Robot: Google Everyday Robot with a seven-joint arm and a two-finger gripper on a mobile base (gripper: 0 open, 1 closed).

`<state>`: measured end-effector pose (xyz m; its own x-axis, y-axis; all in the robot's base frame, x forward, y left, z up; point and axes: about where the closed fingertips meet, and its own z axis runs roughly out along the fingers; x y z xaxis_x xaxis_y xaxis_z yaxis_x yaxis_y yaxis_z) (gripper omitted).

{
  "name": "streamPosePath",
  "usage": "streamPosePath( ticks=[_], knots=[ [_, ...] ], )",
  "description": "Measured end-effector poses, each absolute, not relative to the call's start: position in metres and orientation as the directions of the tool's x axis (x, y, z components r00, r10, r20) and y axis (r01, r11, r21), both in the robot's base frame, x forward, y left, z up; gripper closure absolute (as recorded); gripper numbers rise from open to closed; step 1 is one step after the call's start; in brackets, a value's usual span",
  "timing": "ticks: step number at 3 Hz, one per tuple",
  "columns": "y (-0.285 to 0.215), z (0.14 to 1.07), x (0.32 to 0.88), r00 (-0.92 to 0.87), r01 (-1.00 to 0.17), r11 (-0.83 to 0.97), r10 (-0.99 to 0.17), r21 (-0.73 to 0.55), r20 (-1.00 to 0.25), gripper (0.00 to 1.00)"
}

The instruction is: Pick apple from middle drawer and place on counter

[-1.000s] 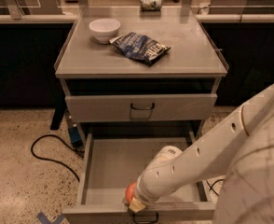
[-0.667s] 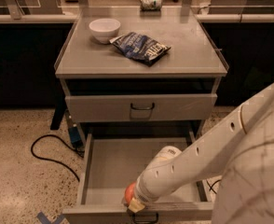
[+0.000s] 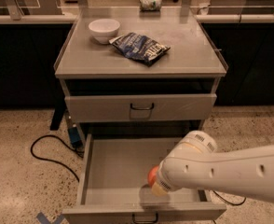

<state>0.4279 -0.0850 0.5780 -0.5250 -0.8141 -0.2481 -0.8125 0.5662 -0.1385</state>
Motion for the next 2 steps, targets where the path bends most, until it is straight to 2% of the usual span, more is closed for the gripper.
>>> streamPosePath(
  ticks=[2],
  knots=[
    [-0.0981, 0.6013, 0.4226, -0.539, -0.796, 0.58, -0.81, -0.172, -0.231, 1.0]
  ],
)
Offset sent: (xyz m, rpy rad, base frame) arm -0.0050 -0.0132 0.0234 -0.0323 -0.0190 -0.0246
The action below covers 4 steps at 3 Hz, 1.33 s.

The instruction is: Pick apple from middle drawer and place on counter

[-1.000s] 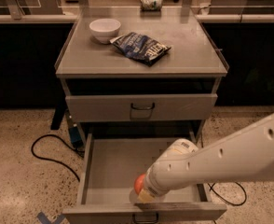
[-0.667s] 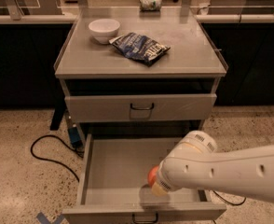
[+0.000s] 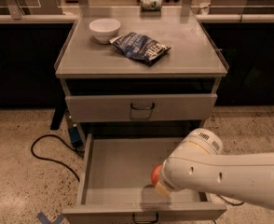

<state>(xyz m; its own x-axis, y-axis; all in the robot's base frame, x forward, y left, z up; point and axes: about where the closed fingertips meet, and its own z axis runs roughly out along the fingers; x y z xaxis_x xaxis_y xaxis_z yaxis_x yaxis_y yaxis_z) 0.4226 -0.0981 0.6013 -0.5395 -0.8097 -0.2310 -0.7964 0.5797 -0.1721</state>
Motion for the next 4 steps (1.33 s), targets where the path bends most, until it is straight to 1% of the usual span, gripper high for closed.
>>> streamPosePath(
  ticks=[1, 2, 3, 4],
  knots=[
    [-0.092, 0.591, 0.43, -0.528, -0.815, 0.563, -0.819, -0.138, -0.226, 1.0],
    [-0.031, 0.619, 0.468, -0.409, -0.877, 0.45, -0.883, -0.168, -0.229, 1.0],
    [0.072, 0.682, 0.495, -0.189, -0.924, 0.241, -0.963, -0.297, -0.193, 1.0],
    [0.175, 0.771, 0.487, -0.026, -0.871, 0.121, -0.979, -0.477, -0.201, 1.0]
  ],
)
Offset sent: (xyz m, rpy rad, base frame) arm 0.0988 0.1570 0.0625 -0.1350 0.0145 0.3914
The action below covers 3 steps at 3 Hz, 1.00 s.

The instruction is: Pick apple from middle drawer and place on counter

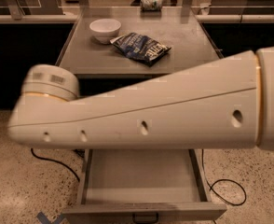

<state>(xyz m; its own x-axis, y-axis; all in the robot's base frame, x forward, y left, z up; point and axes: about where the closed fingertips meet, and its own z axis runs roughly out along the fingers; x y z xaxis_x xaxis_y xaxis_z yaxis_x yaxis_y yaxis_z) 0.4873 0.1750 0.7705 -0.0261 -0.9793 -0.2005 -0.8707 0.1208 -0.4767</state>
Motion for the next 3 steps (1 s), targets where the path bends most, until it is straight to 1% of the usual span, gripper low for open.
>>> streamPosePath(
  ticks=[1, 2, 3],
  knots=[
    [0.178, 0.784, 0.492, -0.019, -0.843, 0.096, -0.989, -0.529, -0.148, 1.0],
    [0.175, 0.788, 0.506, -0.011, -0.846, 0.104, -0.984, -0.522, -0.179, 1.0],
    [0.143, 0.823, 0.54, -0.072, -0.85, 0.167, -0.976, -0.5, -0.204, 1.0]
  ],
)
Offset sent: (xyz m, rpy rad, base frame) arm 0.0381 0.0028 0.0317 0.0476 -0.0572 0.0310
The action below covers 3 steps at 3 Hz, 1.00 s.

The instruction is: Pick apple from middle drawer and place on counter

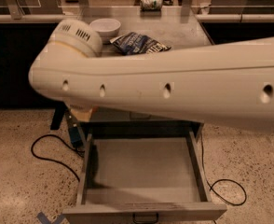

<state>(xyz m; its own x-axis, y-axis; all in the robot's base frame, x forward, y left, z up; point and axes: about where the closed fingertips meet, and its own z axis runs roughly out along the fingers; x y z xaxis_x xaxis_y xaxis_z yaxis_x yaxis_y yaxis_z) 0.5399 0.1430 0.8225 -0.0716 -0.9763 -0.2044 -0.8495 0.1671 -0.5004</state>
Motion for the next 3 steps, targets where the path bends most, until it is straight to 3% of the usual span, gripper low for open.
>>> streamPosePath(
  ticks=[1, 3],
  knots=[
    [0.103, 0.899, 0.578, -0.134, -0.803, 0.212, -0.975, -0.558, -0.177, 1.0],
    [0.092, 0.931, 0.584, -0.179, -0.783, 0.25, -0.968, -0.569, -0.178, 1.0]
  ],
)
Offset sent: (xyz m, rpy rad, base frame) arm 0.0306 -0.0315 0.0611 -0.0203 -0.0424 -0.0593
